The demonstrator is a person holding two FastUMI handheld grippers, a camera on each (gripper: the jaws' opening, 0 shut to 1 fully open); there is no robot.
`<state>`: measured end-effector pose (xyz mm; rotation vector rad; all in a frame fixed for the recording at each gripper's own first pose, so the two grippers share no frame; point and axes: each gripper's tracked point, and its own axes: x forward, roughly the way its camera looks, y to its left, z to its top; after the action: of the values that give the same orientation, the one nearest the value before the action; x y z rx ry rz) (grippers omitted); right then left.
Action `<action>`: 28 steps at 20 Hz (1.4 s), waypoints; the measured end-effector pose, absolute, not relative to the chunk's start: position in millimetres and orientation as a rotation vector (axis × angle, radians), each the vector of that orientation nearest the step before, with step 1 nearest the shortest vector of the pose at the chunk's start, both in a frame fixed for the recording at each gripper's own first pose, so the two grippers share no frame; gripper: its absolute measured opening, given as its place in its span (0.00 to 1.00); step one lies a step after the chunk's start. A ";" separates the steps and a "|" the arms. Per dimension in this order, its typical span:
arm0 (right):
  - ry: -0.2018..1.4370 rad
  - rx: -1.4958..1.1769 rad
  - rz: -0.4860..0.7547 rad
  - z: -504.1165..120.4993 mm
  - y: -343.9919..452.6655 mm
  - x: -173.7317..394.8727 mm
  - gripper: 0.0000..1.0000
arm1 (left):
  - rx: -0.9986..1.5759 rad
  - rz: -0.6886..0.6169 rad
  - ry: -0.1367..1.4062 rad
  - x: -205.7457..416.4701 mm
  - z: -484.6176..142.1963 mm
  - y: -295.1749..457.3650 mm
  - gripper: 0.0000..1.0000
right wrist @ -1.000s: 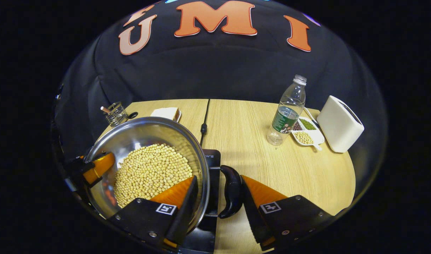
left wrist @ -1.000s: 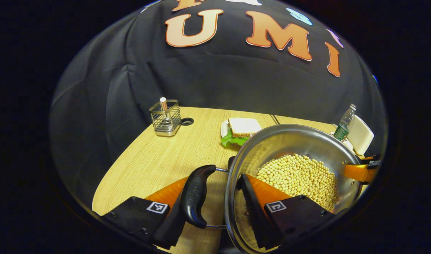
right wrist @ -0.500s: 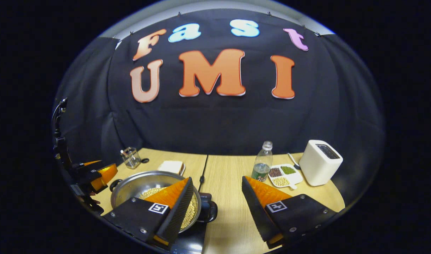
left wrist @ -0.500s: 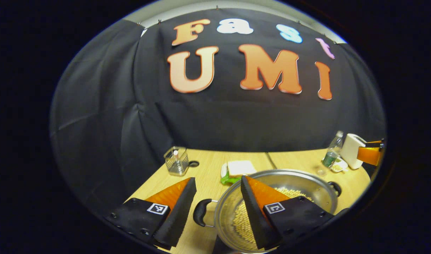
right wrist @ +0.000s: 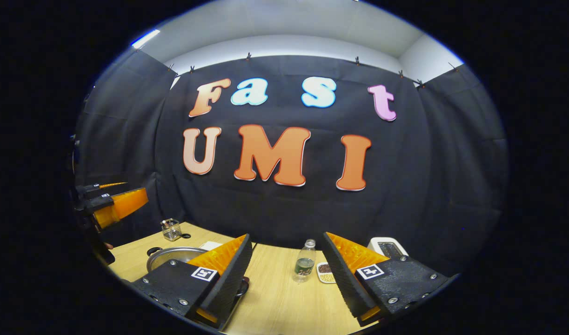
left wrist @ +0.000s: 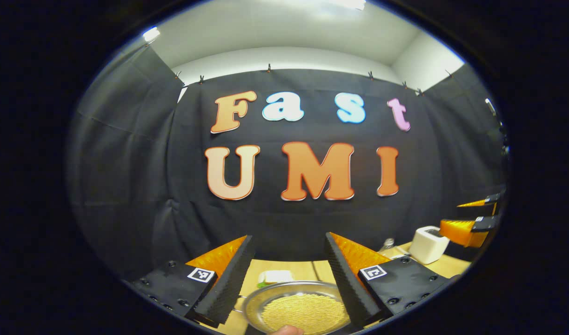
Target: First push the handle of the pot to place it horizontally, then grasp the pot with both hands and set it on the induction cooktop.
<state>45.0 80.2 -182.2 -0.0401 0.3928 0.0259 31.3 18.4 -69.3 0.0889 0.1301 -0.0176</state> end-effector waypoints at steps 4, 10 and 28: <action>0.330 -0.063 0.040 -151.9 55.6 30.5 0.94 | 0.045 0.031 0.048 12.9 -22.3 11.3 1.00; 0.215 -0.080 0.023 -96.6 29.4 40.6 0.95 | 0.018 0.071 -0.030 -0.2 41.0 6.1 0.98; 0.105 0.043 0.131 -24.8 19.9 43.7 0.95 | 0.043 0.083 -0.148 -19.0 104.7 -31.1 0.98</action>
<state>43.7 19.9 -24.8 0.0426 0.1054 0.1307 -19.0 -31.1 104.7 0.0435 -0.1478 0.0830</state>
